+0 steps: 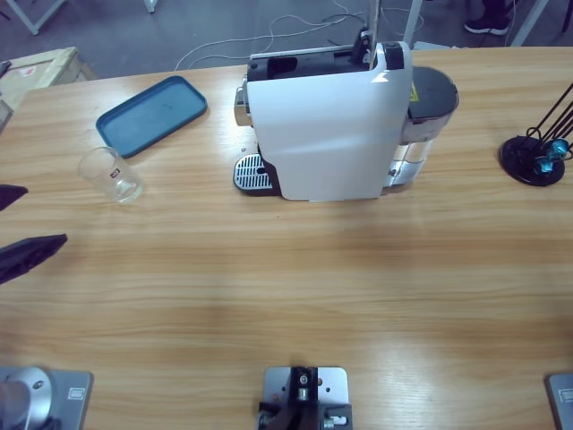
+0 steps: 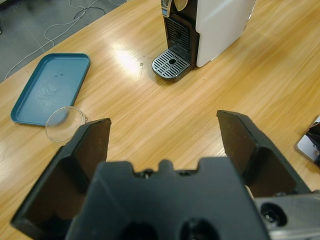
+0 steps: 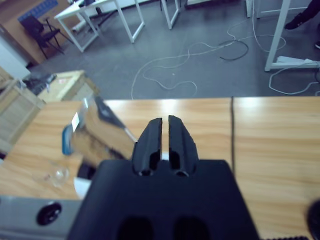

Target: Pour coffee

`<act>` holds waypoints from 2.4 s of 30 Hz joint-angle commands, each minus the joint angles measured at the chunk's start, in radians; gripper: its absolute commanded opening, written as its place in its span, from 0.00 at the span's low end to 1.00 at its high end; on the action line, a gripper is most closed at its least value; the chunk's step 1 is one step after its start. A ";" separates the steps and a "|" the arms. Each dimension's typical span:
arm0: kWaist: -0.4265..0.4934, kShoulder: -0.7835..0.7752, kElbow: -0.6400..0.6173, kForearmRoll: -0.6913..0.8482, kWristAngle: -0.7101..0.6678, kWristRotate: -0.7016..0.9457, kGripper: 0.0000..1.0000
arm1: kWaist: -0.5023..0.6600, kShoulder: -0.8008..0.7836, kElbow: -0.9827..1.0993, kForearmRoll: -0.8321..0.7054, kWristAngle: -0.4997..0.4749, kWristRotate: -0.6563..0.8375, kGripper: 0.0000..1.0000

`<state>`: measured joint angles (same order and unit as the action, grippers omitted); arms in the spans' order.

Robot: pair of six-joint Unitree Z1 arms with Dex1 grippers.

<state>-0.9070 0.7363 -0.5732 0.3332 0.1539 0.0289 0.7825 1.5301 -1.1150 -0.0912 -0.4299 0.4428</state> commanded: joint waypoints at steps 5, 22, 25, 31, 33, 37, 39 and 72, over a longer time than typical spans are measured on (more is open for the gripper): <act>-0.007 0.021 0.027 -0.011 0.001 0.000 0.91 | 0.121 0.228 -0.170 -0.087 0.090 0.016 0.00; -0.006 0.009 0.031 -0.014 0.003 -0.002 0.91 | 0.228 0.181 -0.249 0.108 0.075 -0.123 0.00; -0.007 0.000 0.033 -0.016 0.003 -0.002 0.91 | 0.244 0.034 -0.197 0.151 0.038 -0.148 0.00; -0.006 0.008 0.032 -0.016 0.002 -0.001 0.91 | 0.144 -0.149 -0.021 0.133 -0.064 -0.105 0.00; -0.006 0.007 0.032 -0.016 0.002 -0.001 0.91 | 0.085 -0.125 0.029 0.089 -0.045 -0.080 0.00; -0.006 0.009 0.031 -0.017 0.001 -0.003 0.90 | 0.030 0.016 0.013 0.035 -0.001 0.009 0.00; -0.006 0.005 0.032 -0.017 0.000 -0.003 0.90 | 0.019 0.091 -0.009 -0.012 0.011 0.040 0.00; -0.006 -0.005 0.035 -0.020 0.006 -0.006 0.89 | 0.216 0.451 -0.075 -0.148 0.109 0.105 0.00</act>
<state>-0.9072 0.7372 -0.5711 0.3223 0.1539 0.0289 0.9433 1.8161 -1.2357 -0.2489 -0.3821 0.5447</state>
